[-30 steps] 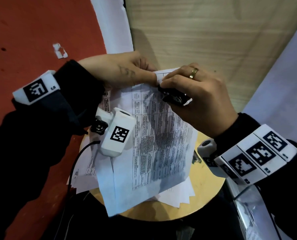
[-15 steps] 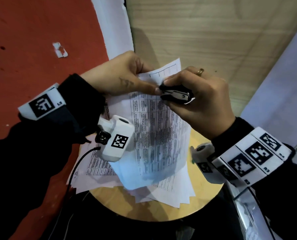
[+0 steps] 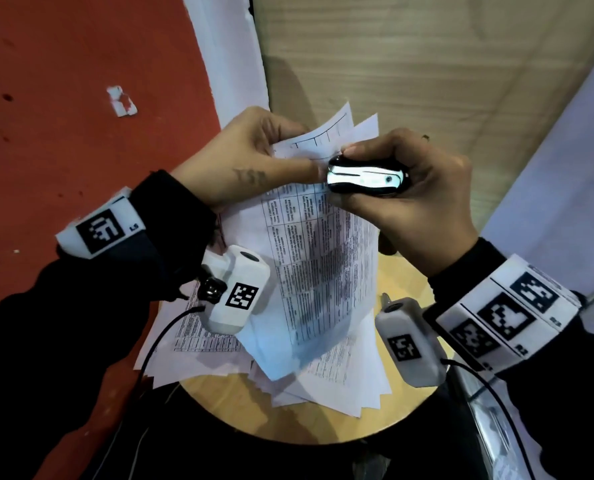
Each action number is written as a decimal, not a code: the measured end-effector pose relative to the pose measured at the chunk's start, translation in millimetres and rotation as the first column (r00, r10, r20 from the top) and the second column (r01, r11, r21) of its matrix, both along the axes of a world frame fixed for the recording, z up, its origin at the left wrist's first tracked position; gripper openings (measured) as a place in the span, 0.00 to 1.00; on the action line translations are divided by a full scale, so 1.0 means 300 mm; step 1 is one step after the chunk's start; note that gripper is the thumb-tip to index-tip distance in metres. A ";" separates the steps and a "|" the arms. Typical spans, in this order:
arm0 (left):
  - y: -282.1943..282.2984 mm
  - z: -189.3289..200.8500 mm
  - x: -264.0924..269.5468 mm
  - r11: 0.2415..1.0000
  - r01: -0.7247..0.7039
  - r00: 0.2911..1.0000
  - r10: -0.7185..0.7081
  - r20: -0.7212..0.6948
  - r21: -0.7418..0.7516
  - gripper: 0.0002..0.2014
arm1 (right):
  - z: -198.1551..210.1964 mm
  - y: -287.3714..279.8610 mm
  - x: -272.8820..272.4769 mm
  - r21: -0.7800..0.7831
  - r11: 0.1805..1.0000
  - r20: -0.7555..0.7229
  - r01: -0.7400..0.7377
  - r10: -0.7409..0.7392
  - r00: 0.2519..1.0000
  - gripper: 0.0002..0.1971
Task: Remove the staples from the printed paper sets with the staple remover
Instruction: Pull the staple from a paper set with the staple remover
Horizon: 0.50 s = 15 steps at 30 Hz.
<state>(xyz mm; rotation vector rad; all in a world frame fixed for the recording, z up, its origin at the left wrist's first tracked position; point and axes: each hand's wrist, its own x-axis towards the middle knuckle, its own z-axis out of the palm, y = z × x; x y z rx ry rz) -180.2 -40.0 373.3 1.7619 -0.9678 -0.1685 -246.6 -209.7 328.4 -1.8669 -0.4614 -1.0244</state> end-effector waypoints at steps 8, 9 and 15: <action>-0.011 -0.030 0.023 0.888 -0.455 0.798 0.374 0.472 0.065 0.16 | -0.017 0.010 0.018 0.184 0.963 -0.067 0.198 -0.189 0.980 0.13; 0.004 -0.032 0.032 0.879 -0.476 0.779 0.399 0.483 0.042 0.14 | -0.023 -0.009 0.016 0.202 0.951 -0.075 0.233 -0.222 0.972 0.15; 0.071 -0.032 0.083 0.897 -0.434 0.852 0.382 0.357 0.077 0.19 | -0.209 -0.130 0.063 0.112 0.966 -0.481 0.235 -0.154 0.863 0.19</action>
